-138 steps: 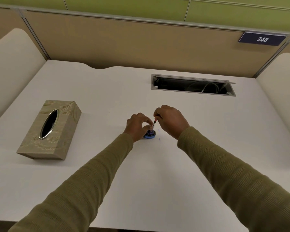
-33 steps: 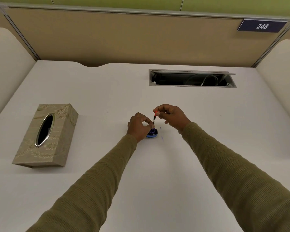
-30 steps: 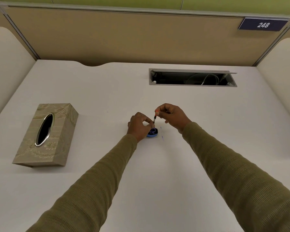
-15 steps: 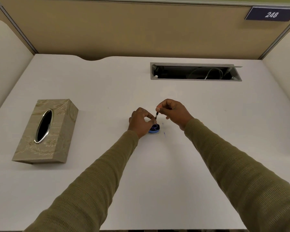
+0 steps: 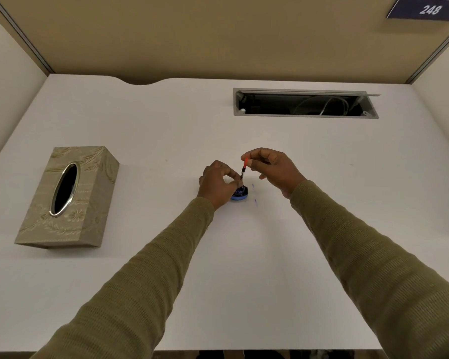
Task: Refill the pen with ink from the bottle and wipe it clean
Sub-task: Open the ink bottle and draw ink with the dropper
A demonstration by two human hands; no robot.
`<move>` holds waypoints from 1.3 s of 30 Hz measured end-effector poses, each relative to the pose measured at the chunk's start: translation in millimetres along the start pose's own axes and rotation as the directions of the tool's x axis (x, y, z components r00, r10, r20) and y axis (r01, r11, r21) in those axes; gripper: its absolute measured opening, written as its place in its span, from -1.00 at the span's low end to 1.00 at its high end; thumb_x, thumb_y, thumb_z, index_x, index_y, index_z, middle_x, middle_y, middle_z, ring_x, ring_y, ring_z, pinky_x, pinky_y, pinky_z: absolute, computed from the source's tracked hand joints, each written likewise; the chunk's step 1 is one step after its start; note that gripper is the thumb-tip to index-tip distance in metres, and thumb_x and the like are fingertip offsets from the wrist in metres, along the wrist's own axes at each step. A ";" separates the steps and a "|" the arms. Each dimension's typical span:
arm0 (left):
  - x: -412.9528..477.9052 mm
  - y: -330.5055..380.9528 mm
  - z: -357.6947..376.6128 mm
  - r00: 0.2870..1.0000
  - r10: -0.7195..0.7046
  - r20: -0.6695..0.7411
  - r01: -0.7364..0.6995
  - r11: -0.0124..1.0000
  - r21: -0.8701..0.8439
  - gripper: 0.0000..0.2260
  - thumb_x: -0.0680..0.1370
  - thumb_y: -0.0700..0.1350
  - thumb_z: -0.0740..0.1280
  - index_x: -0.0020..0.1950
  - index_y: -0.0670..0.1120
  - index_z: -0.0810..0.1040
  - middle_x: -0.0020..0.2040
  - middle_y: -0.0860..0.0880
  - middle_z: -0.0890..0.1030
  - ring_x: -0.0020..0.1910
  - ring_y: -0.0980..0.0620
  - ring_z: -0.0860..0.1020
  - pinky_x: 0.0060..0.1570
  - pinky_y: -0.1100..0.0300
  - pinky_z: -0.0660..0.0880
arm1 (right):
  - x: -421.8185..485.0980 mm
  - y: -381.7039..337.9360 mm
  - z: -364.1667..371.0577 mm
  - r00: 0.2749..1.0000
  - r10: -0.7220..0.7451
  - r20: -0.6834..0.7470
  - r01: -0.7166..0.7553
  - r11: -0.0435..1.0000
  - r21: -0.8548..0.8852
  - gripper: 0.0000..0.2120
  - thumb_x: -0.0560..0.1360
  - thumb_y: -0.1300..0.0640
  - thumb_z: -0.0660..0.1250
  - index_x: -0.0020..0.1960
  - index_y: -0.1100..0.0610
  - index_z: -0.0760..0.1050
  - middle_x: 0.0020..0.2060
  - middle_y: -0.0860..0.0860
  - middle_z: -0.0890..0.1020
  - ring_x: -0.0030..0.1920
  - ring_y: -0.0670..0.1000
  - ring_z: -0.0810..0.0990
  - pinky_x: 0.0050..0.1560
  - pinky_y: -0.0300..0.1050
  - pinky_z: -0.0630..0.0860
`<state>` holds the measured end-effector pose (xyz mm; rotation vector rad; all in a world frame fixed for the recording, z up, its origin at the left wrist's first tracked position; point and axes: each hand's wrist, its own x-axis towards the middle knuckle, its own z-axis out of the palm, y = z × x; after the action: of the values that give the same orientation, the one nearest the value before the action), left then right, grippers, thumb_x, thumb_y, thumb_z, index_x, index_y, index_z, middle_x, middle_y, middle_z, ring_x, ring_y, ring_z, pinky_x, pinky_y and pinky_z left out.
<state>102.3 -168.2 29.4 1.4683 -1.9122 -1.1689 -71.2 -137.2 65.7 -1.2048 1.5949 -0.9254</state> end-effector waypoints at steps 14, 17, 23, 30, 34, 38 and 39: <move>-2.8 0.6 -0.5 1.000 0.012 -0.016 -0.013 1.000 -0.012 -0.93 0.41 -0.09 0.50 -0.16 0.00 0.64 -0.03 0.11 0.50 0.15 0.00 0.45 0.28 -0.08 0.37 | -1.5 1.0 5.2 1.000 -0.018 -0.011 0.018 1.000 -0.008 -0.94 0.56 0.13 0.39 0.01 0.03 0.62 -0.03 -0.08 0.70 -0.07 -0.19 0.61 -0.19 -0.29 0.49; -3.1 1.5 -1.4 1.000 0.014 -0.013 -0.014 1.000 -0.011 -0.92 0.41 -0.09 0.50 -0.15 0.00 0.63 -0.01 0.10 0.50 0.15 0.01 0.45 0.27 -0.08 0.38 | -0.7 2.0 6.5 0.999 -0.021 -0.033 0.021 1.000 0.001 -0.94 0.53 0.12 0.44 -0.04 0.09 0.59 -0.11 -0.05 0.69 -0.20 -0.26 0.59 -0.25 -0.35 0.48; -2.9 1.2 -1.3 1.000 0.008 -0.016 -0.008 1.000 -0.020 -0.91 0.41 -0.09 0.50 -0.19 0.04 0.61 -0.02 0.10 0.51 0.16 0.00 0.45 0.28 -0.09 0.37 | -0.6 2.0 6.5 1.000 -0.028 -0.010 0.028 1.000 -0.014 -0.85 0.57 0.12 0.37 0.13 0.09 0.62 -0.05 -0.12 0.68 -0.09 -0.22 0.59 -0.23 -0.41 0.47; -3.6 -0.9 -1.4 1.000 0.017 -0.016 -0.017 1.000 -0.010 -0.93 0.41 -0.09 0.50 -0.15 0.00 0.64 -0.02 0.10 0.50 0.16 0.00 0.44 0.28 -0.08 0.36 | -1.5 3.2 6.1 0.999 -0.021 -0.032 0.021 1.000 -0.006 -0.95 0.54 0.12 0.42 -0.01 0.08 0.61 -0.09 -0.05 0.70 -0.16 -0.24 0.60 -0.21 -0.35 0.46; -4.1 -1.1 -0.5 1.000 0.013 -0.016 -0.013 1.000 -0.018 -0.93 0.41 -0.09 0.50 -0.16 0.00 0.64 -0.02 0.12 0.50 0.16 0.01 0.44 0.28 -0.08 0.37 | -2.5 2.1 5.6 0.999 -0.032 -0.014 0.032 0.999 -0.014 -0.85 0.56 0.12 0.38 0.12 0.08 0.62 0.00 -0.04 0.70 -0.04 -0.16 0.62 -0.21 -0.39 0.47; -4.1 -2.5 1.0 1.000 0.005 -0.017 -0.005 1.000 -0.018 -0.91 0.40 -0.08 0.50 -0.14 -0.02 0.65 -0.03 0.14 0.49 0.16 0.03 0.44 0.28 -0.07 0.37 | -2.5 3.2 5.5 0.999 -0.023 -0.028 0.023 0.999 -0.022 -0.93 0.55 0.12 0.40 0.02 0.09 0.63 -0.06 -0.06 0.71 -0.13 -0.28 0.61 -0.21 -0.40 0.46; -4.3 -2.3 1.1 1.000 0.002 -0.016 -0.003 1.000 -0.019 -0.91 0.40 -0.08 0.50 -0.14 -0.02 0.65 -0.03 0.14 0.49 0.16 0.03 0.44 0.28 -0.07 0.37 | -2.3 3.6 5.7 0.999 -0.023 -0.035 0.023 1.000 -0.017 -0.94 0.54 0.13 0.41 0.00 0.10 0.61 -0.09 -0.06 0.70 -0.18 -0.30 0.60 -0.22 -0.40 0.46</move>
<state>104.1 -164.0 27.4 1.4606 -1.8868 -1.1673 -66.5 -134.3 61.1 -1.2273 1.6225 -0.9541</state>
